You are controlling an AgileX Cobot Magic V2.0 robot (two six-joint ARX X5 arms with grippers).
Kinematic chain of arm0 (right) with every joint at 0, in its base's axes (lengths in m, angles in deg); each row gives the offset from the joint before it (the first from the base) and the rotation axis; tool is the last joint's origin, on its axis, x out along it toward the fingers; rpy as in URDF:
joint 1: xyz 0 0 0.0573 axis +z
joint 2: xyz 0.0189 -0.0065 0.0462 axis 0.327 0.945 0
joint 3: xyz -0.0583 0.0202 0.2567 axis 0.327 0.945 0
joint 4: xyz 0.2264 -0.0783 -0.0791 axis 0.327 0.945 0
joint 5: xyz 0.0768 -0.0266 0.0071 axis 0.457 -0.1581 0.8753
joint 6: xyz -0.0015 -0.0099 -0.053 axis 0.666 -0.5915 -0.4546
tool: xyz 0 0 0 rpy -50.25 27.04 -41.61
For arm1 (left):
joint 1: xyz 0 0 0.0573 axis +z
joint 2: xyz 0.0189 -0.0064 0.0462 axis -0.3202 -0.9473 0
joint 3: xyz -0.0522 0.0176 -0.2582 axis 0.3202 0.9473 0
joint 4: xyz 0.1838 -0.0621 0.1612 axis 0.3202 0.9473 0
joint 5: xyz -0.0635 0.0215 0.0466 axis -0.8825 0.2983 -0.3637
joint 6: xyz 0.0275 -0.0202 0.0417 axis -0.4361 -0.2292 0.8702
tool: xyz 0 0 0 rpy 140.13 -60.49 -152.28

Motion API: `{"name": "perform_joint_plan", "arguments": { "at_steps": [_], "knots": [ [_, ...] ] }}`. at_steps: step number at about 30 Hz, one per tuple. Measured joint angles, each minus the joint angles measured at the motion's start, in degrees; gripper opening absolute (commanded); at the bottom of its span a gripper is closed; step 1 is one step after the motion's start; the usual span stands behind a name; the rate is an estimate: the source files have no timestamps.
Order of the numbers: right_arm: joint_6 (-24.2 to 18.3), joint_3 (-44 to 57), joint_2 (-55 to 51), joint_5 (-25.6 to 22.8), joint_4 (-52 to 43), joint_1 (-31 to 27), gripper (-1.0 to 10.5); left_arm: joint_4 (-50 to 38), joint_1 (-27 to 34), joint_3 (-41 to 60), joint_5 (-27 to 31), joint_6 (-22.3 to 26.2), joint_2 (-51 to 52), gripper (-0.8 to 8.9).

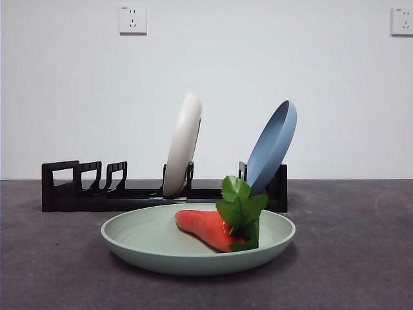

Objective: Take the green plate from the plate rack,put the plate on the table,take the carrot from the table,put the carrot in the plate

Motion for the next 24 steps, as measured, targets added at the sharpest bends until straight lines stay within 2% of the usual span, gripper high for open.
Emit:
{"name": "perform_joint_plan", "arguments": {
  "at_steps": [5, 9, 12, 18, 24],
  "knots": [
    [-0.17, 13.00, -8.96, 0.07, -14.25, -8.81, 0.0, 0.00, 0.00, 0.00, 0.00, 0.00, 0.00, -0.03],
    [1.64, 25.35, -16.00, -0.42, -25.22, -10.84, 0.0, 0.00, 0.00, 0.00, 0.00, 0.00, 0.00, -0.03],
    [3.21, 33.46, -20.50, -3.15, -31.45, -10.88, 0.0, 0.00, 0.00, 0.00, 0.00, 0.00, 0.00, -0.03],
    [6.99, 44.92, -27.80, -8.61, -34.21, -10.93, 0.0, 0.00, 0.00, 0.00, 0.00, 0.00, 0.00, -0.03],
    [8.68, 49.86, -31.08, -8.94, -34.47, -10.93, 0.0, 0.00, 0.00, 0.00, 0.00, 0.00, 0.00, -0.03]
  ]
}}
